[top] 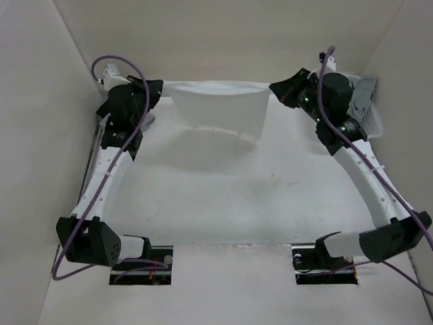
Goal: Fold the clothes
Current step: Flatten the tank top out
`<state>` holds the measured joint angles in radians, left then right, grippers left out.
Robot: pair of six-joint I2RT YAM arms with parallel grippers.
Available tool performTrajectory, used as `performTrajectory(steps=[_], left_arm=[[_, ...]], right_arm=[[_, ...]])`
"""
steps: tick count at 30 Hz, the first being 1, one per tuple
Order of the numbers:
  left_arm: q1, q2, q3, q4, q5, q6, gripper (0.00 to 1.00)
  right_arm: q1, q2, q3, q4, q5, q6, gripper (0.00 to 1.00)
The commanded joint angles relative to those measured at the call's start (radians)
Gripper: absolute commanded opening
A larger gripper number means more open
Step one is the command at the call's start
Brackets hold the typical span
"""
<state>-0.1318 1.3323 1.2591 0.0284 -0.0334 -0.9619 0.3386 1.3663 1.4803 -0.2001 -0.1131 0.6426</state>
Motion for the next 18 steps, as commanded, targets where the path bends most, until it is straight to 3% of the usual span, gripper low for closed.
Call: performTrajectory(steps=[1, 4, 12, 18], left_arm=[[-0.005, -0.077, -0.048, 0.094, 0.026, -0.008, 0.00], [-0.027, -0.114, -0.223, 0.158, 0.015, -0.038, 0.00], [-0.024, -0.198, -0.734, 0.289, 0.044, -0.080, 0.00], [-0.019, -0.404, -0.970, 0.165, 0.081, -0.022, 0.00]], right_arm=[[0.000, -0.068, -0.012, 0.056, -0.043, -0.009, 0.00], [0.001, -0.111, -0.170, 0.099, -0.033, 0.006, 0.00], [0.056, -0.226, -0.777, 0.352, -0.028, 0.120, 0.00], [0.162, -0.312, -1.069, 0.438, 0.022, 0.193, 0.00]])
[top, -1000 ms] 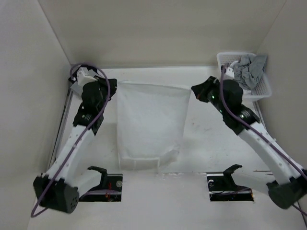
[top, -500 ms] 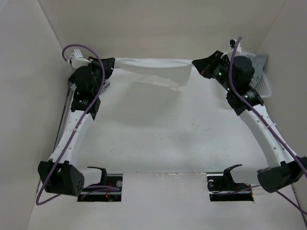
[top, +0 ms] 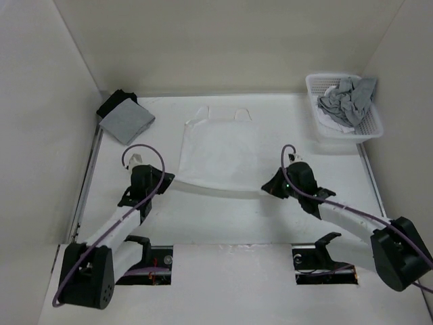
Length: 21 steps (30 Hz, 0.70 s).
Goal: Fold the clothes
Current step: Flatten the tank top out, then fold the tank top
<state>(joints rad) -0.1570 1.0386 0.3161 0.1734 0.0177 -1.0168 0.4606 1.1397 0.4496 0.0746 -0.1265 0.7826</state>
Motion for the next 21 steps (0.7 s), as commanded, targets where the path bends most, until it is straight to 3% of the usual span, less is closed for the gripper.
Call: performTrajectory(steps=[1, 6, 12, 15, 21], left_arm=[[0.012, -0.148, -0.052, -0.026, 0.033, 0.043, 0.00], [0.029, -0.449, -0.127, -0.295, 0.079, 0.038, 0.00], [-0.005, -0.759, -0.069, -0.612, 0.082, -0.015, 0.00], [-0.011, -0.724, -0.028, -0.574, 0.033, -0.031, 0.00], [0.009, -0.375, 0.159, -0.223, -0.016, -0.040, 0.01]], right_arm=[[0.061, -0.109, -0.063, 0.157, 0.047, 0.059, 0.00], [0.192, -0.311, -0.160, 0.032, 0.087, 0.130, 0.00], [0.442, -0.583, -0.190, -0.226, 0.206, 0.270, 0.01], [0.453, -0.575, -0.138, -0.246, 0.237, 0.245, 0.02], [0.188, -0.246, 0.090, -0.073, 0.088, 0.026, 0.02]])
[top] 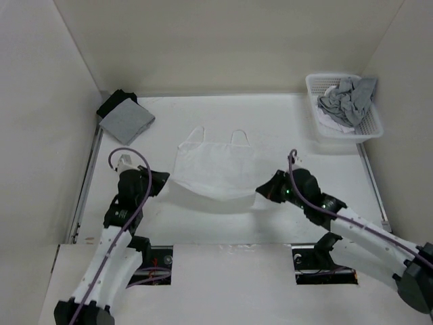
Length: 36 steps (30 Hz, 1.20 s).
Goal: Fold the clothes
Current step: Fold the tank top
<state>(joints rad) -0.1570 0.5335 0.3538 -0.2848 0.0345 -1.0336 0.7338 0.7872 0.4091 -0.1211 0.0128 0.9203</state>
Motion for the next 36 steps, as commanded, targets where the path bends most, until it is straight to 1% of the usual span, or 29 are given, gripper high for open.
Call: performTrajectory(steps=[1, 5, 9, 11, 15, 16, 18, 20, 21, 23, 25, 27, 28, 31, 32, 33, 34, 36], left_arm=[[0.006, 0.208, 0.158, 0.293, -0.042, -0.029, 0.01], [-0.006, 0.518, 0.295, 0.482, -0.094, -0.051, 0.01], [0.014, 0.813, 0.451, 0.602, -0.102, -0.095, 0.00], [0.027, 0.939, 0.555, 0.624, -0.094, -0.097, 0.00], [0.046, 1.182, 0.770, 0.589, -0.091, -0.083, 0.02], [0.049, 1.244, 0.819, 0.570, -0.096, -0.085, 0.04], [0.060, 1.342, 0.898, 0.558, -0.068, -0.086, 0.09], [0.069, 1.399, 0.941, 0.576, -0.047, -0.077, 0.21], [0.073, 1.410, 0.947, 0.596, -0.036, -0.071, 0.28], [0.081, 1.392, 0.930, 0.616, -0.027, -0.037, 0.40], [0.084, 1.328, 0.861, 0.622, -0.036, -0.011, 0.42], [0.075, 1.217, 0.719, 0.631, -0.068, 0.000, 0.41], [0.061, 1.158, 0.636, 0.645, -0.103, 0.009, 0.39], [0.006, 1.016, 0.405, 0.658, -0.203, 0.038, 0.33], [-0.006, 0.985, 0.345, 0.656, -0.215, 0.043, 0.31], [-0.014, 0.964, 0.296, 0.654, -0.217, 0.050, 0.30], [-0.016, 0.947, 0.254, 0.651, -0.211, 0.062, 0.30], [-0.013, 0.932, 0.196, 0.645, -0.180, 0.073, 0.31]], right_arm=[[-0.125, 0.168, 0.172, 0.150, -0.072, -0.135, 0.02], [-0.277, 0.397, 0.333, 0.230, -0.132, -0.182, 0.02], [-0.394, 0.624, 0.503, 0.290, -0.209, -0.181, 0.02], [-0.435, 0.737, 0.595, 0.302, -0.247, -0.170, 0.01], [-0.497, 0.979, 0.814, 0.288, -0.301, -0.150, 0.02], [-0.506, 1.033, 0.865, 0.278, -0.306, -0.144, 0.04], [-0.514, 1.127, 0.953, 0.271, -0.306, -0.127, 0.14], [-0.515, 1.197, 1.020, 0.271, -0.292, -0.106, 0.29], [-0.517, 1.219, 1.042, 0.268, -0.280, -0.098, 0.36], [-0.515, 1.218, 1.030, 0.276, -0.264, -0.087, 0.45], [-0.514, 1.171, 0.969, 0.285, -0.248, -0.098, 0.48], [-0.486, 1.086, 0.849, 0.320, -0.200, -0.124, 0.48], [-0.469, 1.036, 0.776, 0.348, -0.168, -0.132, 0.45], [-0.425, 0.916, 0.584, 0.409, -0.117, -0.132, 0.23], [-0.411, 0.882, 0.527, 0.425, -0.111, -0.129, 0.15], [-0.399, 0.858, 0.478, 0.434, -0.106, -0.129, 0.09], [-0.391, 0.836, 0.433, 0.442, -0.106, -0.127, 0.07], [-0.385, 0.805, 0.360, 0.458, -0.105, -0.118, 0.08]])
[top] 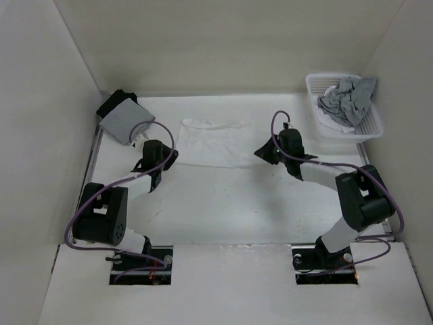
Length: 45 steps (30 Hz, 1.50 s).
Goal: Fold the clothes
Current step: Fold the tank top
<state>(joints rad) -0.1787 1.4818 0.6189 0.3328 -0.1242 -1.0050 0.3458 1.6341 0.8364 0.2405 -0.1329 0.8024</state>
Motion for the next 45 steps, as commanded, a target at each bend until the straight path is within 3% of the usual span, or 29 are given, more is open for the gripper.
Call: performTrajectory(steps=[1, 8, 18, 32, 45], left_arm=[[0.014, -0.017, -0.090, 0.028, -0.003, 0.046, 0.31], [0.034, 0.054, -0.104, 0.046, 0.044, 0.019, 0.35], [0.049, 0.090, -0.128, 0.074, 0.046, -0.015, 0.26], [0.049, 0.127, -0.124, 0.075, 0.038, -0.032, 0.23], [0.057, 0.160, -0.107, 0.104, 0.046, -0.037, 0.06]], right_arm=[[0.005, -0.052, -0.097, 0.105, 0.041, 0.003, 0.10], [0.009, -0.047, -0.175, 0.138, 0.019, 0.018, 0.37], [0.034, 0.047, -0.158, 0.250, -0.043, 0.087, 0.39], [0.041, 0.136, -0.118, 0.301, -0.065, 0.141, 0.36], [0.041, 0.152, -0.106, 0.290, -0.027, 0.156, 0.11]])
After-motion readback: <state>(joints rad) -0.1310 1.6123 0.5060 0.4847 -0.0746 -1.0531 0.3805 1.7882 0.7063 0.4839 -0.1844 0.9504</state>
